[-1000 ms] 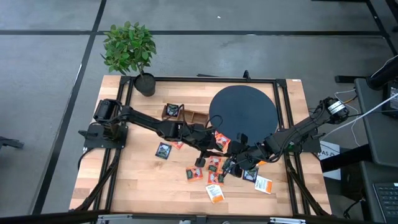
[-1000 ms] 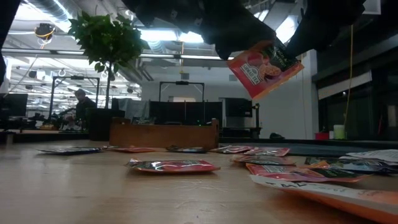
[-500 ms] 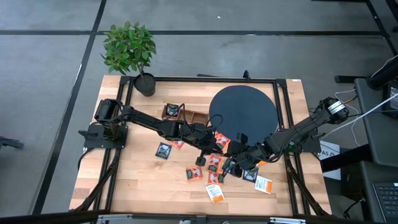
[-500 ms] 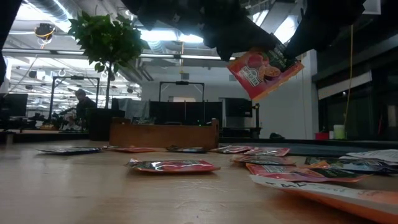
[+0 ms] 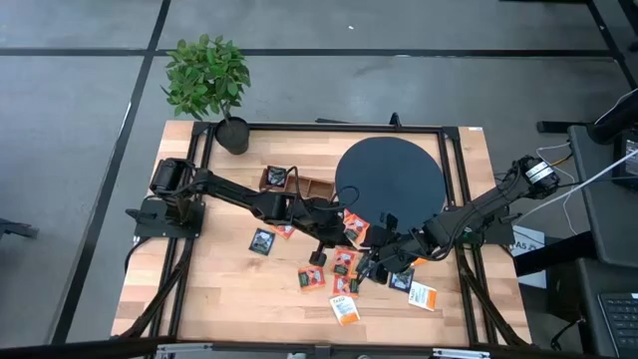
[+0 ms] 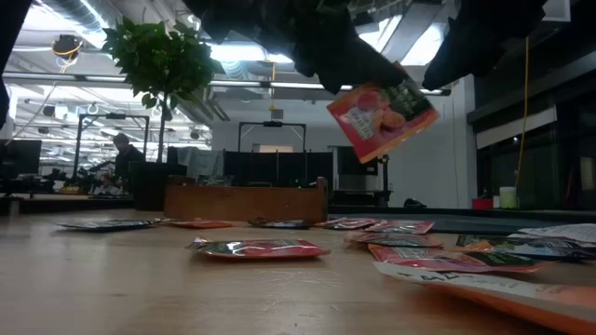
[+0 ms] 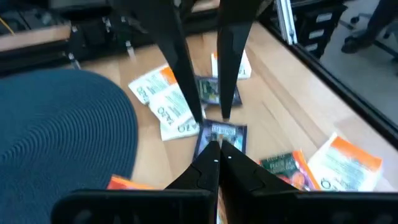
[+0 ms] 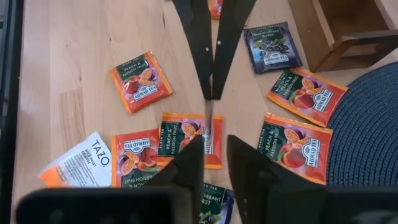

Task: Pick & Place Tea
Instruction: Put the orange tea bag into the middle section of the wooden organizer

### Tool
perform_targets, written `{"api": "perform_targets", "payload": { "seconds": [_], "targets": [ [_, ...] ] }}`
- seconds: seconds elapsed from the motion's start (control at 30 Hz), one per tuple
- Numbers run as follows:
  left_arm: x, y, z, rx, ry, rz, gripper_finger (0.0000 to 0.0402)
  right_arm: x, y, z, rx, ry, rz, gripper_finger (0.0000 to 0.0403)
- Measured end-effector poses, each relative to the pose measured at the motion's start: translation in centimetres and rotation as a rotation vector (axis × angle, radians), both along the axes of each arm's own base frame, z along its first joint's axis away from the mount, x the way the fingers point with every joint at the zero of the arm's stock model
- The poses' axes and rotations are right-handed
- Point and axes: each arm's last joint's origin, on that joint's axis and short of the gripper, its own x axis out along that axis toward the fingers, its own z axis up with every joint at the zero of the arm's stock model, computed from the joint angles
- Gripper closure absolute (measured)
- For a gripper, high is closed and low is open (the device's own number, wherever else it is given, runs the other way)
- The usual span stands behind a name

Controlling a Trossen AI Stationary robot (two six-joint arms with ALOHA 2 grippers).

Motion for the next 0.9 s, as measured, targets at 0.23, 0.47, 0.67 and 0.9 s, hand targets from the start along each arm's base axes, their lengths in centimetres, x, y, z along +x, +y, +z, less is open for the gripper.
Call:
{"api": "perform_targets", "payload": {
  "seconds": [0.23, 0.47, 0.67, 0.9],
  "targets": [
    [-1.3, 1.1, 2.4, 0.021, -0.002, 0.019, 0.0400, -0.8, -0.5, 0.4, -0.041, 0.022, -0.013, 0.0274],
    [-4.8, 3.8, 3.1, 0.022, -0.031, 0.101, 0.0400, -3.3, 0.4, 2.1, -0.164, -0.069, -0.063, 0.0297],
    [-8.9, 5.7, 2.8, -0.009, -0.140, 0.172, 0.0400, -4.1, 1.6, 2.0, -0.172, -0.113, -0.089, 0.0355],
    [-13.8, 7.4, 1.2, -0.039, -0.267, 0.234, 0.0400, -3.0, 2.9, 1.0, -0.146, -0.154, -0.109, 0.0391]
  ]
}}
